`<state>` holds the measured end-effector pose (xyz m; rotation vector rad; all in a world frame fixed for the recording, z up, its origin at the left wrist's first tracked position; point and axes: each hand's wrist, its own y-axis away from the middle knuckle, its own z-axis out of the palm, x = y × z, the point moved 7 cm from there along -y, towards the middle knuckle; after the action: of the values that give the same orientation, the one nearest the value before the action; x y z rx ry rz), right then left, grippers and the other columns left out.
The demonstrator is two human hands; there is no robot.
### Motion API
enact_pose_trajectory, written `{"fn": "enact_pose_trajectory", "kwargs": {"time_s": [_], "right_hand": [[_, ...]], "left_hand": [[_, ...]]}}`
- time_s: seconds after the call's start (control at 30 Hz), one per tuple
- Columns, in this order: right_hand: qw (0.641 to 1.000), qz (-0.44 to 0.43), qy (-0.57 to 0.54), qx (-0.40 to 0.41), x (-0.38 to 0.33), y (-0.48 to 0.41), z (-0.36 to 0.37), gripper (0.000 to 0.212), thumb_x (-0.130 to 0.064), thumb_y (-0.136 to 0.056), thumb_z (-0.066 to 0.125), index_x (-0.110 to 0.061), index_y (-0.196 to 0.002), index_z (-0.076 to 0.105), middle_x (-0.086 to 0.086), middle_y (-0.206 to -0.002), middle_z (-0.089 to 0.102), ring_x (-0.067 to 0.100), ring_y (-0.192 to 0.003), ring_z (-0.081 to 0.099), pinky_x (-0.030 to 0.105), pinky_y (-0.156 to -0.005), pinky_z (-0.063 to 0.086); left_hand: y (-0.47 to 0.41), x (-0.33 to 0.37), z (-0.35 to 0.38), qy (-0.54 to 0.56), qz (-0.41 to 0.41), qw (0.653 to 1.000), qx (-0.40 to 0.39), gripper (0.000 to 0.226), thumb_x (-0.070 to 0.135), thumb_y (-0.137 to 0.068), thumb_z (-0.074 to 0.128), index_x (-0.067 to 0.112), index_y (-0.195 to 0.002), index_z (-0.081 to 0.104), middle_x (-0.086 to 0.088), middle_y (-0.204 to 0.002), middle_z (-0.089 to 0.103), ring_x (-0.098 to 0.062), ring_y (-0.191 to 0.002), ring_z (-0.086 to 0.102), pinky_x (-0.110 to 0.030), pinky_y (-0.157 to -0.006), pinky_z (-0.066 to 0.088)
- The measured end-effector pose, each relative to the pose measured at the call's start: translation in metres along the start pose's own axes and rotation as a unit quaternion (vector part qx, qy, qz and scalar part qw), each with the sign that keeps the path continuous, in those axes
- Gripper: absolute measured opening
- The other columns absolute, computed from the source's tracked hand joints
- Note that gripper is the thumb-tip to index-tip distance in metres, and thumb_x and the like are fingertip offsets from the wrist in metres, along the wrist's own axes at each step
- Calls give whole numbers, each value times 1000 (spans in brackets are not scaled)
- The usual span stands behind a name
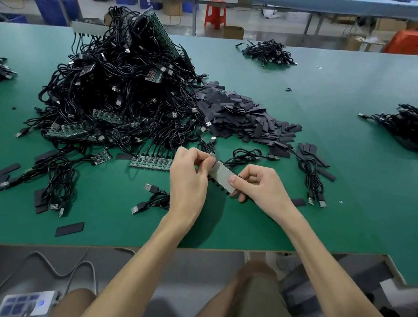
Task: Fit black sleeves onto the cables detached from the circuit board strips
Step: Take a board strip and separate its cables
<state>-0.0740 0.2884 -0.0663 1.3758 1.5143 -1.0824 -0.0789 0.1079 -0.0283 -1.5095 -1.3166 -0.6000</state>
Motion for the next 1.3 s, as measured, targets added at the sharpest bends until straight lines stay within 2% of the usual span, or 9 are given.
{"fn": "enact_pose_trajectory", "kwargs": {"time_s": [0.27,0.37,0.47,0.57,0.7,0.87,1.0,1.17,1.3], "right_hand": [[996,-26,83,-14,-5,2,4,28,-42,-86,77,-22,-72,65,1,-66,70,15,-57,57,36,-59,48],[994,-27,106,10,-6,1,2,19,-24,-84,72,-25,-67,64,0,-62,65,19,-60,59,48,-66,54],[994,-19,102,18,-4,0,1,12,-10,-86,71,-16,-77,66,9,-71,67,28,-66,60,55,-72,54],[997,-39,65,11,-9,2,1,15,-19,-93,72,-33,-90,70,13,-78,70,33,-66,57,48,-66,51],[994,-57,89,17,-15,1,0,29,-19,-92,71,-45,-81,64,-11,-66,66,9,-61,55,28,-62,46],[998,-62,-24,-7,-18,8,3,20,-20,-85,71,-34,-96,62,-18,-85,72,3,-89,66,35,-91,56],[997,-45,12,55,-11,2,-11,14,-14,-102,62,-8,-110,72,8,-100,76,17,-93,70,43,-84,57],[988,14,-100,117,-2,3,-25,33,-32,-108,48,-12,-108,74,5,-97,78,14,-85,69,23,-59,47],[996,3,-50,68,-6,1,-15,21,-23,-100,66,-9,-115,70,2,-94,77,9,-85,69,17,-69,52]], "left_hand": [[11,60,18,-2,191,978,-79,5,10,-92,68,12,-94,72,7,-93,54,-14,-89,57,-28,-76,47],[21,66,25,5,217,970,-107,6,12,-94,70,10,-98,73,6,-95,58,-3,-83,56,-14,-72,43],[18,60,29,56,134,982,-122,5,16,-90,76,16,-95,78,5,-87,65,-5,-75,58,-13,-71,42],[8,50,22,132,25,986,-99,2,23,-87,80,22,-88,81,9,-75,71,-2,-65,60,-19,-68,44],[5,68,15,152,43,984,-85,4,27,-88,79,23,-86,80,8,-71,70,-4,-60,58,-21,-62,44],[0,58,35,405,-142,885,-178,29,21,-94,74,-4,-107,70,-4,-66,64,-15,-53,57,-27,-53,54],[0,31,44,352,-172,909,-140,22,18,-93,74,-1,-104,70,-15,-82,73,-24,-70,68,-38,-75,61],[6,-2,50,366,-201,900,-126,24,16,-96,70,-3,-109,67,-12,-91,77,-27,-84,77,-30,-75,62],[5,-10,49,323,-177,922,-121,20,17,-98,67,3,-113,69,-14,-100,76,-26,-86,77,-31,-72,61]]}}
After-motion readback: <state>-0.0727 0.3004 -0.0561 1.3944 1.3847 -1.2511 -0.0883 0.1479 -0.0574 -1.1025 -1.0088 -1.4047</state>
